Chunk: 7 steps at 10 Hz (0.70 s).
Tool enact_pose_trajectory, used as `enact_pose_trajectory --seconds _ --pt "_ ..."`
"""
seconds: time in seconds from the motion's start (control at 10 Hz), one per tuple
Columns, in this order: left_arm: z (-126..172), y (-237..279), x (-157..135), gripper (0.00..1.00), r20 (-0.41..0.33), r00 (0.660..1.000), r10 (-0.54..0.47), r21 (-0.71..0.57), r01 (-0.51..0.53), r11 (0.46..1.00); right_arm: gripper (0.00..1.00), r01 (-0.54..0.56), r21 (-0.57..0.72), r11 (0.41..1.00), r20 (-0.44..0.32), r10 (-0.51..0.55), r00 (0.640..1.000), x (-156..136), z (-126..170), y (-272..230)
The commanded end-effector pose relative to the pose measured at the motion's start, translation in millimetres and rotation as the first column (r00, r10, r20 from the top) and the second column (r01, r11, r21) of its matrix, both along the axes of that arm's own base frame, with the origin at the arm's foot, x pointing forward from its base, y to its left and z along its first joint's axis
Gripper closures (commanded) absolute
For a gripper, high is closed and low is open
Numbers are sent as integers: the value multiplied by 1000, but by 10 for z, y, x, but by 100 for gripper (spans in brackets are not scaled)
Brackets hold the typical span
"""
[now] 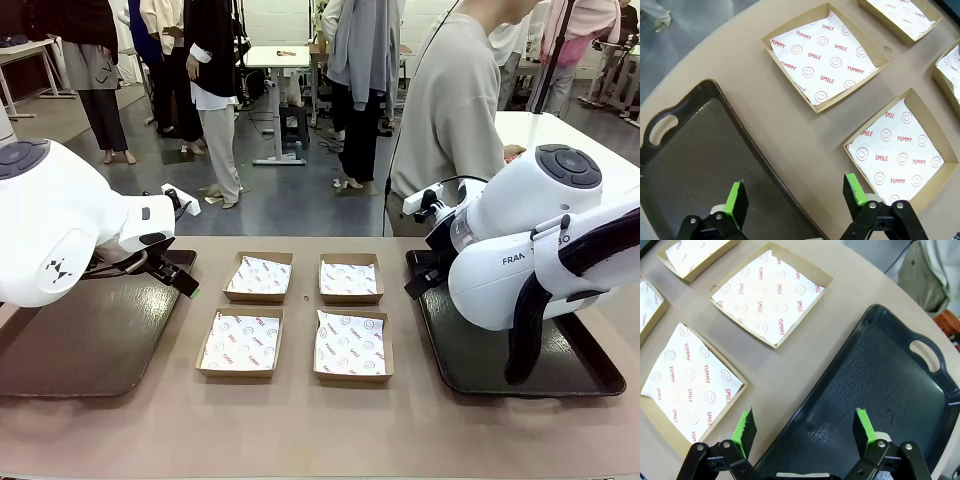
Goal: Individually package the donuts and arrange them on the tray.
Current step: Pick up one Paper togo box.
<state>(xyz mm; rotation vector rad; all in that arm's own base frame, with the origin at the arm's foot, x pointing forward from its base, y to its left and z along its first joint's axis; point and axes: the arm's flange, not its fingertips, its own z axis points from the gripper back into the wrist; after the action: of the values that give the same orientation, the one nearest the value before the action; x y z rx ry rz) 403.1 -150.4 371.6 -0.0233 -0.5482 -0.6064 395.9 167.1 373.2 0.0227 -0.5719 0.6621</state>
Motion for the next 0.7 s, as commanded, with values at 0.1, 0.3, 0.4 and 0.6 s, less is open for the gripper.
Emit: enact_pose_trajectory --seconds 0.1,0.3,0.4,0.6 --pt "118 109 -274 0 -6 1000 -2 31 2 1000 0 -7 -19 1000 -20 6 1000 -285 106 -102" --pt "375 409 -878 0 -53 998 22 70 -18 997 0 -2 -69 998 -74 -3 997 -961 328 -313" --pt "444 501 -1112 0 -137 991 -1 56 9 998 0 2 -87 996 -118 -12 993 -1219 392 -385" --pt "456 602 -1400 0 -248 968 -35 63 52 997 0 -5 -108 994 -234 -21 972 -1651 459 -480"
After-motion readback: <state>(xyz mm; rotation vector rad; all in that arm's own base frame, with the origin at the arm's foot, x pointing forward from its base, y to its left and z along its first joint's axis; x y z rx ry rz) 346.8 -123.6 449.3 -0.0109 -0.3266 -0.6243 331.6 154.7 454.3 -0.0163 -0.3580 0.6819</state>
